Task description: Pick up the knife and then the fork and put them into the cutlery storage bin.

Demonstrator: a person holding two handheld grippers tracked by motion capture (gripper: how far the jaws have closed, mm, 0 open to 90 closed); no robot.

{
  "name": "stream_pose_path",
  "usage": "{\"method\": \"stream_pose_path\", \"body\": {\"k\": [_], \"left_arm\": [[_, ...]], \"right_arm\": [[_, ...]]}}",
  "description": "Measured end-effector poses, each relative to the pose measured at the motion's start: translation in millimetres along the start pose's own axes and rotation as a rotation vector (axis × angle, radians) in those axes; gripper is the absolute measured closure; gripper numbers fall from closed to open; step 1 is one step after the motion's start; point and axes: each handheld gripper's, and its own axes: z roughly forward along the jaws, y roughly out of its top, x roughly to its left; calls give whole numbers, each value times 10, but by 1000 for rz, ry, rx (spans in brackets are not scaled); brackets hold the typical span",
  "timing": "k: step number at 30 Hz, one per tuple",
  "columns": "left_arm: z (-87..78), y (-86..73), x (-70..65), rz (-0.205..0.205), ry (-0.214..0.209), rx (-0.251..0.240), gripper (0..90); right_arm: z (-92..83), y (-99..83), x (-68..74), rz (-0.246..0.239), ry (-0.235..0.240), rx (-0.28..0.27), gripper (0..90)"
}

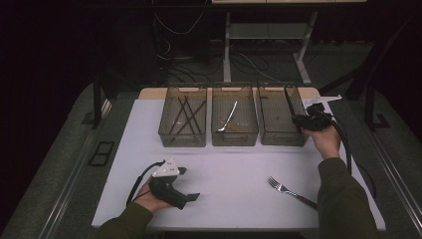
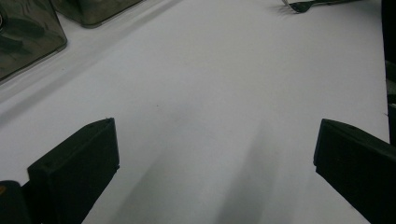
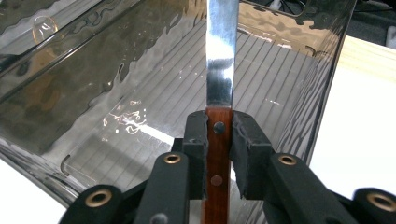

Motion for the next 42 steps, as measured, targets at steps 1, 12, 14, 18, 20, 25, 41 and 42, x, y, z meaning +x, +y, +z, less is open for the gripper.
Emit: {"method": "stream_pose_path", "body": {"k": [1, 12, 14, 18, 20, 25, 41, 42], "left_arm": [[0, -1, 0, -1, 0, 0, 0], [0, 0, -1, 1, 1, 2, 0], [-1, 1, -1, 2, 2, 3, 0], [0, 2, -4, 4, 4, 3, 0], [1, 3, -5, 2, 5, 3, 0], [5, 2, -5, 2, 5, 4, 0], [2, 1, -13, 9, 4, 6, 0], [1, 1, -14, 10, 4, 6, 0]], "right_arm": [[-7, -2, -3, 2, 6, -8, 724], [-266, 28, -14, 54, 61, -105, 514], [-348, 16, -19, 71, 85, -112, 477], [-509, -40, 25, 42, 102, -106, 447], [-584, -88, 50, 36, 129, -113, 442], [-711, -214, 147, -1, 158, -91, 417], [-904, -731, 506, -107, 257, -38, 383], [-925, -760, 538, -110, 266, -32, 388]]}}
